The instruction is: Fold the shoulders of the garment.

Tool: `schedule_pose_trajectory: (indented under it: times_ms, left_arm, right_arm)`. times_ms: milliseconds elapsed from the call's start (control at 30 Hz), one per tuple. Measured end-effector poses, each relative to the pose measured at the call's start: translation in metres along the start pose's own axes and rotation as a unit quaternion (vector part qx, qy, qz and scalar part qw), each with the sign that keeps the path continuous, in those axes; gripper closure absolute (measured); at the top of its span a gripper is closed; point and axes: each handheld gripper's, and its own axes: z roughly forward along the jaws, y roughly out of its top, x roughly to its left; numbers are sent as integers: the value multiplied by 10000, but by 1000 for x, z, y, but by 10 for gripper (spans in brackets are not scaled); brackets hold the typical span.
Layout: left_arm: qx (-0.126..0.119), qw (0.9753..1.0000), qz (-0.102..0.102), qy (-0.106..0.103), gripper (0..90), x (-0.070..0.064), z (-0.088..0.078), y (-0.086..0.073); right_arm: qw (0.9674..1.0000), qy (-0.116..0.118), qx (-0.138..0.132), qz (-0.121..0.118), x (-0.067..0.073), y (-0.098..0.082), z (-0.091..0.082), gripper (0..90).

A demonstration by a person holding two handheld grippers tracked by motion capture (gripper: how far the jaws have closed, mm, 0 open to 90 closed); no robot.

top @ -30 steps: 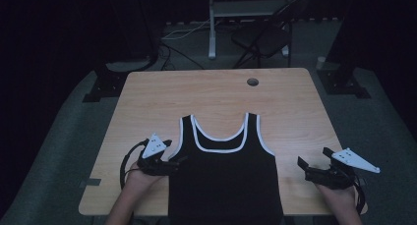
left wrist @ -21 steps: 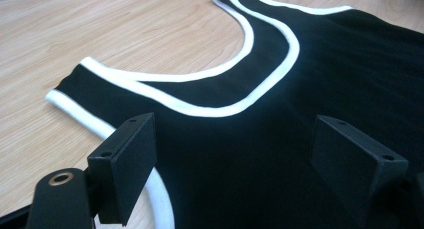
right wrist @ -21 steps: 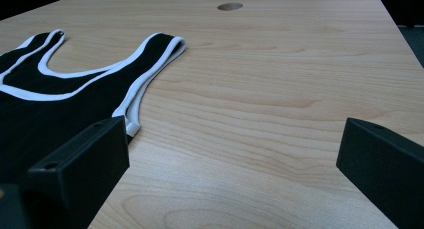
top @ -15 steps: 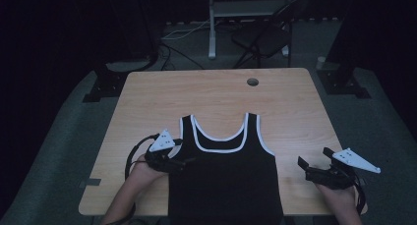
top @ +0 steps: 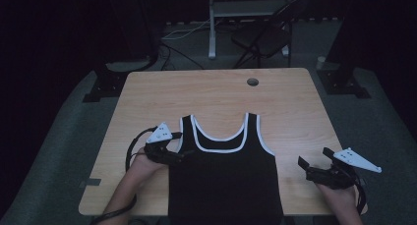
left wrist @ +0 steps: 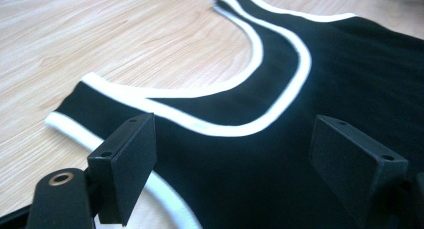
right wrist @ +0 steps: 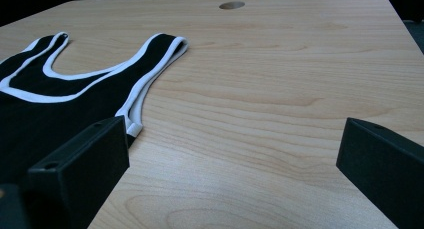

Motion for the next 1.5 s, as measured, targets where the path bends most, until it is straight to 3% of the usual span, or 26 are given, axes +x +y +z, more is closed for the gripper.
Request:
schedule_pose_trajectory:
  times_ms: [167, 267, 333, 433, 500, 600, 767, 933, 1067, 1200, 1333, 1400, 1500]
  left_arm:
    - [236, 9996, -123, 93, 190, 19, 16, 0]
    - [268, 9995, -105, 107, 190, 22, 17, 2]
    - [190, 9996, -184, -21, 189, 27, 20, 5]
    - [261, 9996, -22, -102, 188, 30, 23, 9]
    - [241, 9997, -21, -101, 188, 33, 24, 11]
    - [184, 9998, -21, -40, 189, 40, 28, 11]
    - [-9, 9998, 199, 97, 190, 48, 33, 14]
    - [78, 9996, 253, 63, 190, 58, 33, 22]
    - [123, 9997, 132, -160, 190, 67, 36, 27]
    - [338, 9991, 197, -146, 190, 74, 44, 29]
    - [360, 9989, 265, -126, 191, 82, 51, 30]
    - [423, 9985, 312, -146, 191, 88, 54, 30]
    - [419, 9988, 190, -189, 191, 95, 56, 31]
  right_arm:
    - [10000, 5, 3, 8, 0, 0, 0, 3]
    - [10000, -3, -3, 6, 0, 0, 0, 3]
    - [10000, -1, -4, -6, 0, 0, 0, 3]
    - [10000, 20, 3, -12, 0, 0, 0, 3]
    - [10000, 26, 20, -25, 0, 0, 1, 3]
    - [10000, 35, 19, -29, 0, 0, 1, 3]
    - [10000, 37, 13, -73, 1, 0, 0, 3]
    - [10000, 73, 21, -62, 1, 0, 0, 3]
    - [9999, 112, 11, -31, 0, 0, 1, 3]
    - [9998, 169, -25, 103, -3, 0, 1, 3]
    - [9999, 131, 19, -45, 0, 0, 1, 3]
    - [9999, 171, 17, -10, -1, 0, 1, 3]
    - [9996, 250, -62, 139, -5, 0, 0, 4]
